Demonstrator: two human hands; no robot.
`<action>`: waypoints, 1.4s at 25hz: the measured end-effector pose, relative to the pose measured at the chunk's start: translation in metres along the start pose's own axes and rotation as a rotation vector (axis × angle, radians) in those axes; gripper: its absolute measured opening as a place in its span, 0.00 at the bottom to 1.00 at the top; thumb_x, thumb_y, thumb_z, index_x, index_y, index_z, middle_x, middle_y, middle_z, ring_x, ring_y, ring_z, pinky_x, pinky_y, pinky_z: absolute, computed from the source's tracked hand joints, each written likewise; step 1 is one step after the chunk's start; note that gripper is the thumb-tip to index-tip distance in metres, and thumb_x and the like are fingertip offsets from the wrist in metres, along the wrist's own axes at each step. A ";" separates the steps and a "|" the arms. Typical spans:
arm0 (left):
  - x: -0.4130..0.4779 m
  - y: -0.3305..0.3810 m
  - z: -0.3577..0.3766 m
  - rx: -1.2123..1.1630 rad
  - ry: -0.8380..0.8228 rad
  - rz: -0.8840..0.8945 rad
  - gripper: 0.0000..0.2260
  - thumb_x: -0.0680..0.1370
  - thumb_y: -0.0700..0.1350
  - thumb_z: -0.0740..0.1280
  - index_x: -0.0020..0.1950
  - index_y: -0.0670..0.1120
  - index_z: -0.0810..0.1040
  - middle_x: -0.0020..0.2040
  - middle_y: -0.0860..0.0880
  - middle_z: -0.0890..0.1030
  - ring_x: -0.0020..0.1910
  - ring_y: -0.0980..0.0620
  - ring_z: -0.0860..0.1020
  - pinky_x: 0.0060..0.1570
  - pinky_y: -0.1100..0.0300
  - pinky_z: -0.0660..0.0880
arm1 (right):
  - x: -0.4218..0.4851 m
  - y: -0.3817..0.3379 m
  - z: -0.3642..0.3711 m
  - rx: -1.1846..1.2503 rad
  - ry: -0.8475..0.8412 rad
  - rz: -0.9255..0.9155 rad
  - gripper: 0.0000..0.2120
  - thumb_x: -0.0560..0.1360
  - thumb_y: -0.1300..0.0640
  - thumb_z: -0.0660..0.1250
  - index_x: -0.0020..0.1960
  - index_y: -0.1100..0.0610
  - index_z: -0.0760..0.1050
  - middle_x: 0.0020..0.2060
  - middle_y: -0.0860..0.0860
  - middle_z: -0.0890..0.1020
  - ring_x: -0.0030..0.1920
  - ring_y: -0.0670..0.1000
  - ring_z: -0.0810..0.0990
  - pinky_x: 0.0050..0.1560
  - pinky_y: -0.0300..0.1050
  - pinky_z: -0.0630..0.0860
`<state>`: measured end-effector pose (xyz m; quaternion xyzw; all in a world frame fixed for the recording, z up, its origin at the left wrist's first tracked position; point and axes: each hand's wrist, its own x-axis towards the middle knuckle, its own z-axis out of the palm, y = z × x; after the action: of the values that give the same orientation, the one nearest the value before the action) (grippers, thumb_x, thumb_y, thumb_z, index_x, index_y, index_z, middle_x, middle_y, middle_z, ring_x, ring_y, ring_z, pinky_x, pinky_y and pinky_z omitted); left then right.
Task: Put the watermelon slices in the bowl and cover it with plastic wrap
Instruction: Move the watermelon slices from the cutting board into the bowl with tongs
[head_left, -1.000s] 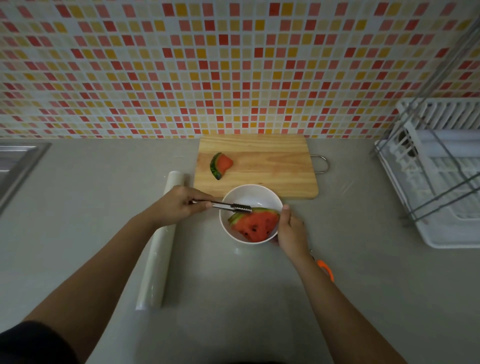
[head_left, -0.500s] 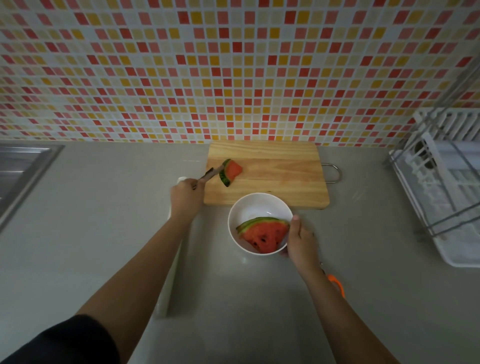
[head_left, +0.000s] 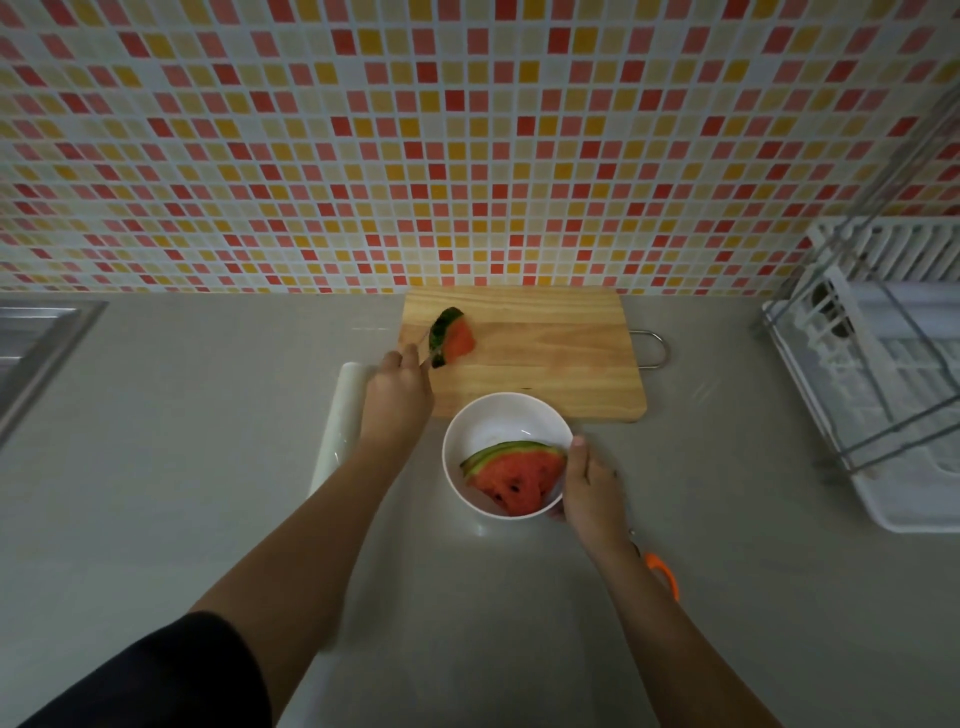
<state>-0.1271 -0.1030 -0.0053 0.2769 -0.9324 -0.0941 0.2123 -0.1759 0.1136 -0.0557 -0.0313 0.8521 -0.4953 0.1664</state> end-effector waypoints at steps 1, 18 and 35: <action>-0.001 0.000 -0.001 0.092 0.035 0.126 0.13 0.71 0.32 0.71 0.54 0.30 0.78 0.35 0.33 0.78 0.25 0.37 0.76 0.22 0.56 0.68 | 0.000 0.000 0.000 -0.002 -0.001 0.001 0.27 0.81 0.45 0.47 0.30 0.52 0.73 0.26 0.47 0.78 0.23 0.41 0.78 0.21 0.38 0.75; -0.001 -0.027 0.007 -0.565 -0.351 -0.317 0.10 0.78 0.50 0.66 0.48 0.47 0.84 0.36 0.46 0.80 0.40 0.45 0.78 0.39 0.57 0.70 | 0.001 -0.001 0.001 -0.087 0.029 -0.062 0.24 0.81 0.46 0.47 0.41 0.56 0.77 0.32 0.48 0.76 0.34 0.50 0.75 0.33 0.40 0.69; 0.006 -0.015 -0.004 -0.212 0.076 0.172 0.12 0.74 0.39 0.71 0.56 0.36 0.81 0.38 0.36 0.81 0.31 0.39 0.80 0.33 0.53 0.77 | 0.001 -0.002 -0.001 -0.035 0.015 -0.020 0.23 0.81 0.47 0.48 0.38 0.54 0.75 0.27 0.45 0.76 0.23 0.37 0.75 0.18 0.25 0.63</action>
<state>-0.1227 -0.1193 -0.0038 0.1756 -0.9287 -0.1630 0.2830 -0.1775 0.1131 -0.0536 -0.0390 0.8616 -0.4819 0.1547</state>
